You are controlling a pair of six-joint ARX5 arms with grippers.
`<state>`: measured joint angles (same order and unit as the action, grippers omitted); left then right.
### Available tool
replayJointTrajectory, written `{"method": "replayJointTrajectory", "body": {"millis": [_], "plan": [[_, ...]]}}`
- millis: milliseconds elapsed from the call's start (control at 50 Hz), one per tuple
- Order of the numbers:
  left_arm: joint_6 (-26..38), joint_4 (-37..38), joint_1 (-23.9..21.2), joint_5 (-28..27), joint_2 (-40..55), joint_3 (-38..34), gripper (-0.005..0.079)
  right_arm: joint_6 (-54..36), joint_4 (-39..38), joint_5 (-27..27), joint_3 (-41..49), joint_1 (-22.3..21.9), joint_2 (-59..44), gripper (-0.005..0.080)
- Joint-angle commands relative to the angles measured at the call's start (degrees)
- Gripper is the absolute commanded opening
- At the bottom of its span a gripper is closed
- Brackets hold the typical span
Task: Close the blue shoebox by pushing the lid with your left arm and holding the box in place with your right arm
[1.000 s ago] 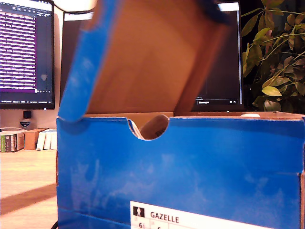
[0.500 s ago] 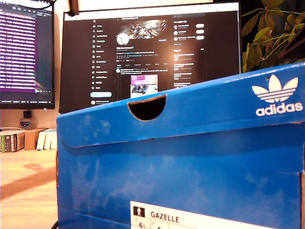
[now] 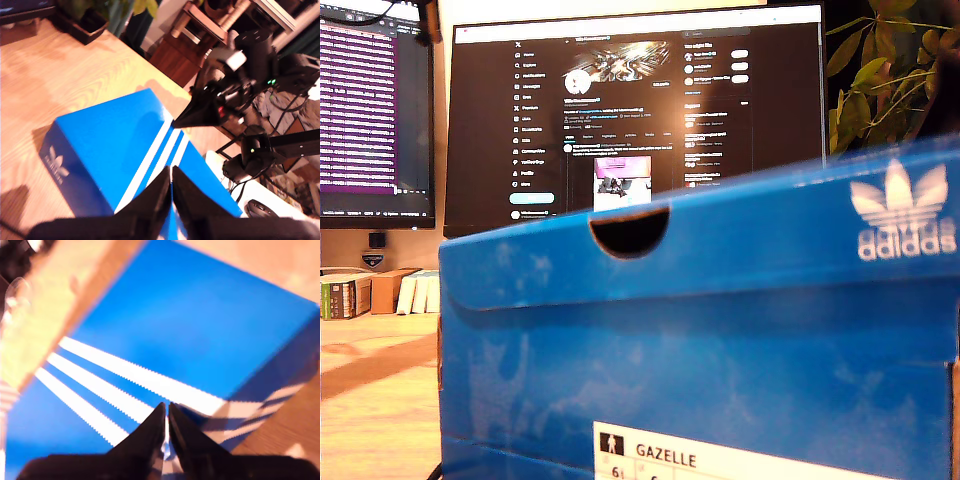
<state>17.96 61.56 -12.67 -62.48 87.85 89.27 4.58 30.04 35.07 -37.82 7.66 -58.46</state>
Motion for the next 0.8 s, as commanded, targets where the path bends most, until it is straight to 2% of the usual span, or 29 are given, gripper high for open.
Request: {"method": "replayJointTrajectory", "body": {"millis": [0, 180, 300, 380, 600, 780], "plan": [[1.29, 0.5, 0.57, 0.42, -0.13, 0.11, -0.0019, -1.86, 0.24, -1.95, -0.09, 1.07, -1.64, -0.0011], [2.03, 1.53, 1.88, 4.94, -0.55, 0.11, -0.0019, -3.56, -1.51, -4.13, -0.09, 2.82, -2.38, -0.0011], [2.91, 0.35, 2.64, 7.93, -2.32, 0.11, -0.0019, -3.52, -5.95, -4.39, -0.13, 2.38, 1.6, -0.0011], [2.91, -1.81, 3.65, 10.05, -4.37, 0.11, -0.0019, -3.23, -8.7, -7.74, -0.13, 1.75, 5.27, -0.0011], [1.11, -6.16, 9.14, 15.41, -10.03, 0.11, -0.0019, -3.82, -13.97, -18.21, -0.13, -1.75, 14.43, -0.0011], [0.94, -5.86, 14.64, 15.47, -12.9, 0.09, -0.0019, -4.68, -18.05, -20.35, -0.13, -6.36, 18.62, -0.0011]]}}
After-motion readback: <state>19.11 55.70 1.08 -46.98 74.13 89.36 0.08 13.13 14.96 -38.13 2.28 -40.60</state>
